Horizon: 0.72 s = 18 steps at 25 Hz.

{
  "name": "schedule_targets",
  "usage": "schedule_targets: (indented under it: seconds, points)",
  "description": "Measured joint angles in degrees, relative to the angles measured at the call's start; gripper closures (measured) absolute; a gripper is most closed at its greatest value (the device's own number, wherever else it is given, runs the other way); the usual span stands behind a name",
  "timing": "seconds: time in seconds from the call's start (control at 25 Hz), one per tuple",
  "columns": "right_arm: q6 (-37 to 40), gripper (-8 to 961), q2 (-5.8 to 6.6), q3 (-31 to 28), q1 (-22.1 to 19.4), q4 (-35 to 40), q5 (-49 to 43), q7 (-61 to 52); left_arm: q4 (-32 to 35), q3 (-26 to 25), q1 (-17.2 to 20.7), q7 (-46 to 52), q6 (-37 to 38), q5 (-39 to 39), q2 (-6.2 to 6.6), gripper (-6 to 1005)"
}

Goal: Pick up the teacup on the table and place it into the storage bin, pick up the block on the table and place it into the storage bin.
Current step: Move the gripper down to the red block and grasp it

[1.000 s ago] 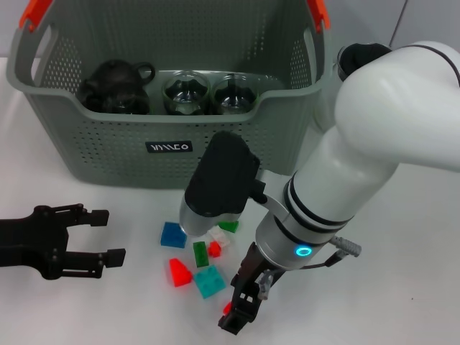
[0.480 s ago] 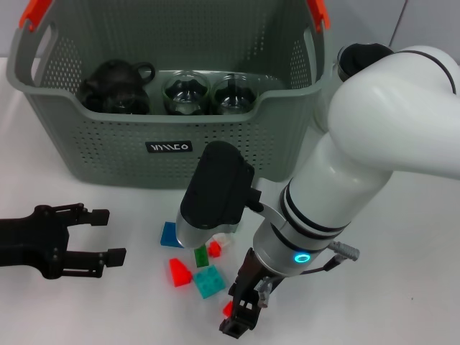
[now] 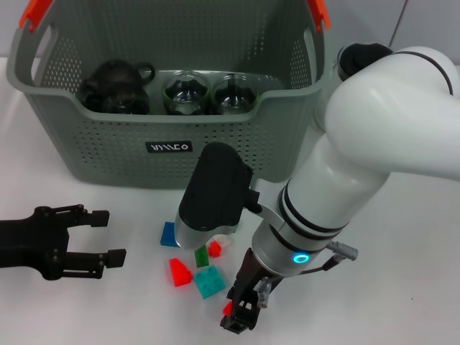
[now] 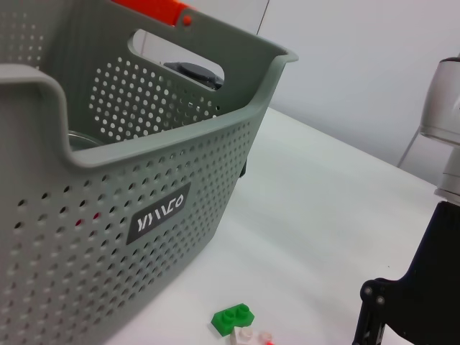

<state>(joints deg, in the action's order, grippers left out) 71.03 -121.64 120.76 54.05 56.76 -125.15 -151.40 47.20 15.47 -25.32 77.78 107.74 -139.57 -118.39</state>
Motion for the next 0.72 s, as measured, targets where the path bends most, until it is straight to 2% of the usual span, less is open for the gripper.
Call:
schedule_targets:
  seconds: [0.12,0.72]
  points:
    - [-0.1,516,-0.01,0.1,0.0,0.0,0.0,0.3,0.0,0.0,0.0,0.0,-0.1,0.0,0.00,108]
    - [-1.6,525,-0.09,0.7,-0.1,-0.7,0.0,1.0,-1.3,0.0,-0.2,-0.6,-0.9,0.0,0.12,109]
